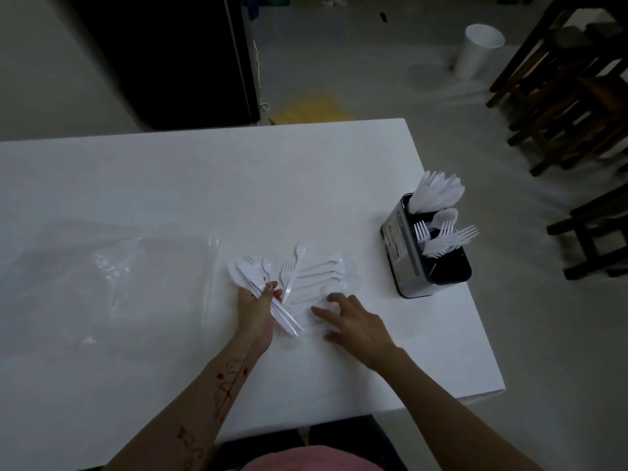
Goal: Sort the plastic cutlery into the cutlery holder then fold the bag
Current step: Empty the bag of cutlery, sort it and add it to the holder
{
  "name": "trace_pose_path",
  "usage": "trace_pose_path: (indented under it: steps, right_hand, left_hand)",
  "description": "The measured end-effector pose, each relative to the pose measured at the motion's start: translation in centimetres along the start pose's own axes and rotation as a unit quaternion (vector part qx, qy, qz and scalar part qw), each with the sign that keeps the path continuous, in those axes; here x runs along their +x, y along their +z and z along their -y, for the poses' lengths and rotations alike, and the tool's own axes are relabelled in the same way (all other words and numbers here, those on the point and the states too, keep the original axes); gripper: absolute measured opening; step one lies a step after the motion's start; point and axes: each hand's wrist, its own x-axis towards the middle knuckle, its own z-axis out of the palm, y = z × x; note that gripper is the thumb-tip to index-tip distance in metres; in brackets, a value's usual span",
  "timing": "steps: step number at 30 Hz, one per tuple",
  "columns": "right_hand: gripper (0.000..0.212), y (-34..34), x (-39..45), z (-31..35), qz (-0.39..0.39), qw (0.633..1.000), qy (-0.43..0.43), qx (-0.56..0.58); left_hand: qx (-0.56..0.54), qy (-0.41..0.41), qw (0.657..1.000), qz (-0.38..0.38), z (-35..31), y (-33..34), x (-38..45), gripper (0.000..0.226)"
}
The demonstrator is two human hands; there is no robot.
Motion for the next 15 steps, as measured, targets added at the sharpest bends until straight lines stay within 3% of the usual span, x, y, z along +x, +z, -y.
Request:
trace_pose_path:
  steps: [8, 13, 15]
  right_hand:
    - [0.069, -1.1, 0.1, -1.0, -0.023, 0.999, -0.007, -0.027]
    - [0.05, -2.3, 0.7, -3.0, -0.043, 0.999, 0.005, -0.026]
    - [0.061, -2.0, 1.0, -3.5, -0.052, 0.998, 0.027, -0.009]
  left_hand:
    - [-0.002, 0.0, 1.0, -0.013, -0.1, -1.4, -0.1, 0.025]
    - [0.005, -0.003, 1.0, -0.008, -0.2, -1.9, -0.3, 0.027]
    - [0.003, -0.004, 1.0, -0.008, -0.2, -2.1, -0.3, 0.027]
